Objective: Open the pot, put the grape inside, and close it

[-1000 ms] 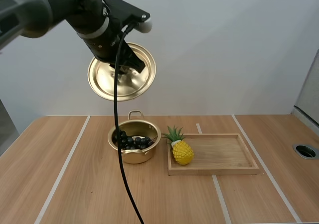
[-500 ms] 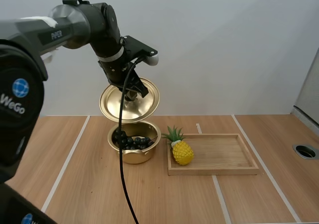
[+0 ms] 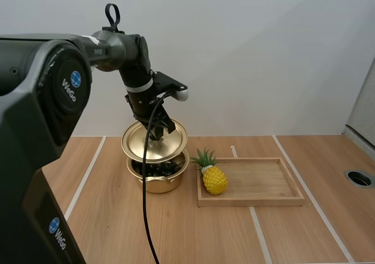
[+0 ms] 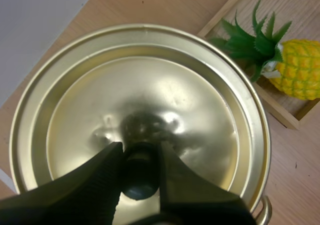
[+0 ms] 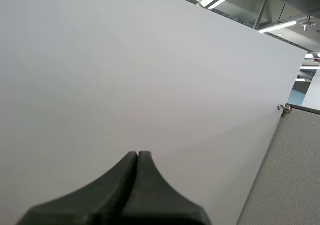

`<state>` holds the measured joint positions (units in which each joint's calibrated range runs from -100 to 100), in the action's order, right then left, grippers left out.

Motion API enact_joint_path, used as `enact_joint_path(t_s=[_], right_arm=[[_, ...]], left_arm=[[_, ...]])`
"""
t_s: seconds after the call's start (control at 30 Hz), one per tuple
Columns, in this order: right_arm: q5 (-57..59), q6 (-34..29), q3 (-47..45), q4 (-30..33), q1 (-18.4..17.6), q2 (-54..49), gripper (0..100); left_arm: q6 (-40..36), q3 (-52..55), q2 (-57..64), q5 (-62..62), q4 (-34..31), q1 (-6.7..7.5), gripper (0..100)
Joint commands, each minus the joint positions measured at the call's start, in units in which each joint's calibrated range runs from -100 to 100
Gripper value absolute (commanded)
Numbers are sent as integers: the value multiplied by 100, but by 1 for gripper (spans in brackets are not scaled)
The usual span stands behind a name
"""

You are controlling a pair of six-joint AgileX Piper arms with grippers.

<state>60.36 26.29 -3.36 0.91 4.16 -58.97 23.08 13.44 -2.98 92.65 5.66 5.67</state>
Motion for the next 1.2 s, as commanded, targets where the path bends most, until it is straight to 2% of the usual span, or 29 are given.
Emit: enact_joint_path(t_s=[0.0, 1.17], right_arm=[[-280, 9, 53, 72, 23, -46, 0], [-417, 9, 53, 72, 23, -40, 0]], left_arm=[[15, 24, -143, -74, -2, -3, 0], [239, 11, -962, -59, 137, 6, 0]])
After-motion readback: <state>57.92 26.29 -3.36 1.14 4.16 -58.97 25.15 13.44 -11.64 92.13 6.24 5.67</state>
